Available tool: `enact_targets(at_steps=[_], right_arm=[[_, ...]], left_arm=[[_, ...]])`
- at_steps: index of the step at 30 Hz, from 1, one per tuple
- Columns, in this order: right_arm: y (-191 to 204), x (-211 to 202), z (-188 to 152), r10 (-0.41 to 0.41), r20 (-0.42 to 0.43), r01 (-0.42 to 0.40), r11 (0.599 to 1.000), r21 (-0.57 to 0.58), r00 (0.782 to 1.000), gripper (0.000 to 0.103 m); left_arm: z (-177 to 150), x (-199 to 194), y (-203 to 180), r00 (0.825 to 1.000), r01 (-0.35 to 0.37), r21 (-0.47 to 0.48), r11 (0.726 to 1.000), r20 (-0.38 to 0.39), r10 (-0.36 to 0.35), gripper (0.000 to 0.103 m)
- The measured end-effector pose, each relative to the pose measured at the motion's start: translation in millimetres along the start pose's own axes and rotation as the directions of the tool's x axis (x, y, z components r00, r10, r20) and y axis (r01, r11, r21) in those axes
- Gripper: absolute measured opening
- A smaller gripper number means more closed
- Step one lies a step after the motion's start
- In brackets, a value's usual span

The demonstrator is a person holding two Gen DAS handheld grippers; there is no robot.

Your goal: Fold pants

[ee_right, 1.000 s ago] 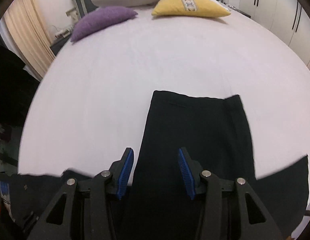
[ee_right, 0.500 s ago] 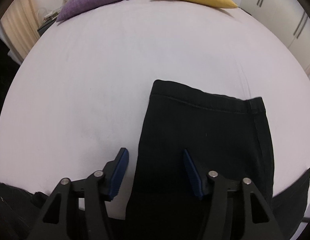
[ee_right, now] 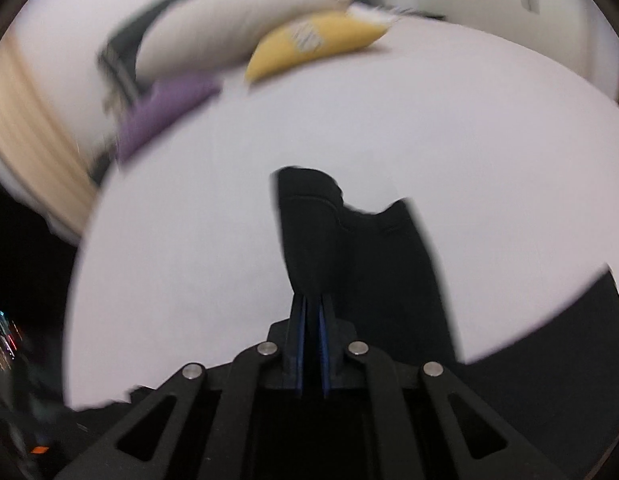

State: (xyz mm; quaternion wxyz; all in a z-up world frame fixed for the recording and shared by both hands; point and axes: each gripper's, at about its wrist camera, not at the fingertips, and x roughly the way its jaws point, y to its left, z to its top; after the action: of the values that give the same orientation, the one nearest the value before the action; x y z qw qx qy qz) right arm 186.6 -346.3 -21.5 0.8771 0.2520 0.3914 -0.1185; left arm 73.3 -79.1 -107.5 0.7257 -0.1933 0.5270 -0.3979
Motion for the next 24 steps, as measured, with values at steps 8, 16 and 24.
enact_targets(at_steps=[8, 16, 24], right_arm=[[-147.2, -89.2, -43.0, -0.016, 0.142, -0.033, 0.941, 0.338, 0.99, 0.007], [-83.0, -8.9, -14.8, 0.296, 0.008, -0.285, 0.913, 0.291, 0.955, 0.044], [-65.6, 45.9, -8.6, 0.298, -0.157, -0.215, 0.891, 0.4, 0.942, 0.044]], left_arm=[[2.7, 5.4, 6.6, 1.0, -0.014, -0.009, 1.0, 0.003, 0.014, 0.069], [3.5, 6.8, 0.0, 0.999, -0.042, -0.007, 0.999, 0.004, 0.042, 0.069], [3.6, 6.6, -0.3, 0.999, -0.033, -0.001, 0.999, 0.007, 0.033, 0.069]])
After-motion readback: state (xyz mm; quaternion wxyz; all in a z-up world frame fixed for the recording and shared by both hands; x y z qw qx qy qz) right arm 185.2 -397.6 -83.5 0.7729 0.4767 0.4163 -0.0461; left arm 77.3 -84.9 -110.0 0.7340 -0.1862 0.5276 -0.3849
